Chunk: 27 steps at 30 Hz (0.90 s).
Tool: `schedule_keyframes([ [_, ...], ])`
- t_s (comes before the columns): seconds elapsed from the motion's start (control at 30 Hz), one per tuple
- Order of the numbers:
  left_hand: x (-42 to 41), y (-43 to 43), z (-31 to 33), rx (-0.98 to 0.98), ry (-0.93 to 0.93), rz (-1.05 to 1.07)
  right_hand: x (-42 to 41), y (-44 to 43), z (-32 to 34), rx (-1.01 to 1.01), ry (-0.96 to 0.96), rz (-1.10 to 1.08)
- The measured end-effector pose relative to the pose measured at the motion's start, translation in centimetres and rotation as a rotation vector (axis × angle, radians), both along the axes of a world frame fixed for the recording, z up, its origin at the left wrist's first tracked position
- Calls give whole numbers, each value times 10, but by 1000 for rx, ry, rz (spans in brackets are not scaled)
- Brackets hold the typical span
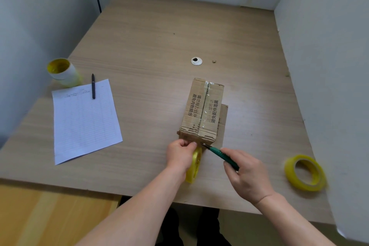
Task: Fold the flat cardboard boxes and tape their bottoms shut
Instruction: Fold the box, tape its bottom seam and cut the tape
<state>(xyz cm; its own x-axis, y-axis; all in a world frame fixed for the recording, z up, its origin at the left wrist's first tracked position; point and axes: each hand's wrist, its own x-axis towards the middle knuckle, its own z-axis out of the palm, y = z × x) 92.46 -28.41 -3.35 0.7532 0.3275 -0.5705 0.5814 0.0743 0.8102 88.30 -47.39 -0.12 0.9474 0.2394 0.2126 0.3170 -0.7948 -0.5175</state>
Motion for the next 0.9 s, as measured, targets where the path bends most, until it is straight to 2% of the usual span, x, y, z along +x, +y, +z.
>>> schedule_keyframes([
  [0.5,5,1,5,36,19,11,7,-2,-8,-32,21,95],
  [0.9,11,-1,15,126,65,22,20,6,1,-132,-26,114],
])
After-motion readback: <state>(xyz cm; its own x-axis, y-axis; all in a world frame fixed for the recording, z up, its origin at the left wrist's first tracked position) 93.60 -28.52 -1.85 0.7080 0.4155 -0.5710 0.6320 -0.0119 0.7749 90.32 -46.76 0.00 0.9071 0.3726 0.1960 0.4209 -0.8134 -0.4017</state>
